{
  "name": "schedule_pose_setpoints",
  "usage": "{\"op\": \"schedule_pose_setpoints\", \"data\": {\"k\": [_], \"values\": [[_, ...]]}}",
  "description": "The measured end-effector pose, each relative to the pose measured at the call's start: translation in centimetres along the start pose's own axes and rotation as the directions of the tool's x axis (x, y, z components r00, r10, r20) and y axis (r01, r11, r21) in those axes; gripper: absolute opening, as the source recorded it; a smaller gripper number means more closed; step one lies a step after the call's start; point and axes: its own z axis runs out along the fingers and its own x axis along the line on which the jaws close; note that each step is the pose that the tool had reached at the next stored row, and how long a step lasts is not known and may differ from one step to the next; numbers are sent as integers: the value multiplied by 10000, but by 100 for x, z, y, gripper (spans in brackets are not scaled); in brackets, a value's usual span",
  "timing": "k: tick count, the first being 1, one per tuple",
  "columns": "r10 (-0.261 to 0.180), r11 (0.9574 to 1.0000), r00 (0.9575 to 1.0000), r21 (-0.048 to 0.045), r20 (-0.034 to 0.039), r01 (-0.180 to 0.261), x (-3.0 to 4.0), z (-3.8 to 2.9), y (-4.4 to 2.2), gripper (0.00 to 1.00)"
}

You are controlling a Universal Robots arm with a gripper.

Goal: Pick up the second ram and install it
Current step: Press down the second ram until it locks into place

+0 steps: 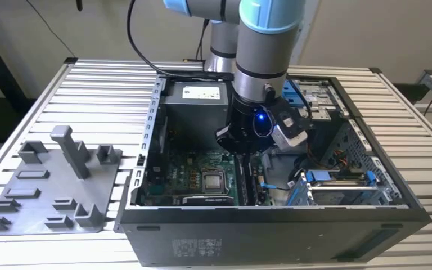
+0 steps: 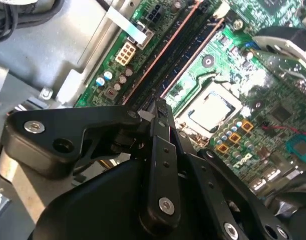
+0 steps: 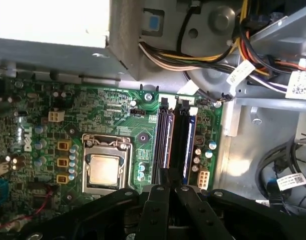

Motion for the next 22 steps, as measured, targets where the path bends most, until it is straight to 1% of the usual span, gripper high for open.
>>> {"op": "schedule_pose_setpoints", "data": {"k": [3,5,8,11,14,18,22], "values": [[-550,9985,9985,-15,19,550,2,-1,0,11],[-898,9960,9960,-26,33,898,5,0,1,11],[-1351,9908,9908,-38,51,1351,7,2,1,11],[-1754,9845,9845,-49,67,1755,8,2,1,11],[-2158,9764,9764,-57,84,2159,9,2,1,11],[-2689,9631,9631,-69,107,2690,11,2,1,11],[-3167,9485,9484,-78,128,3168,12,2,1,11]]}}
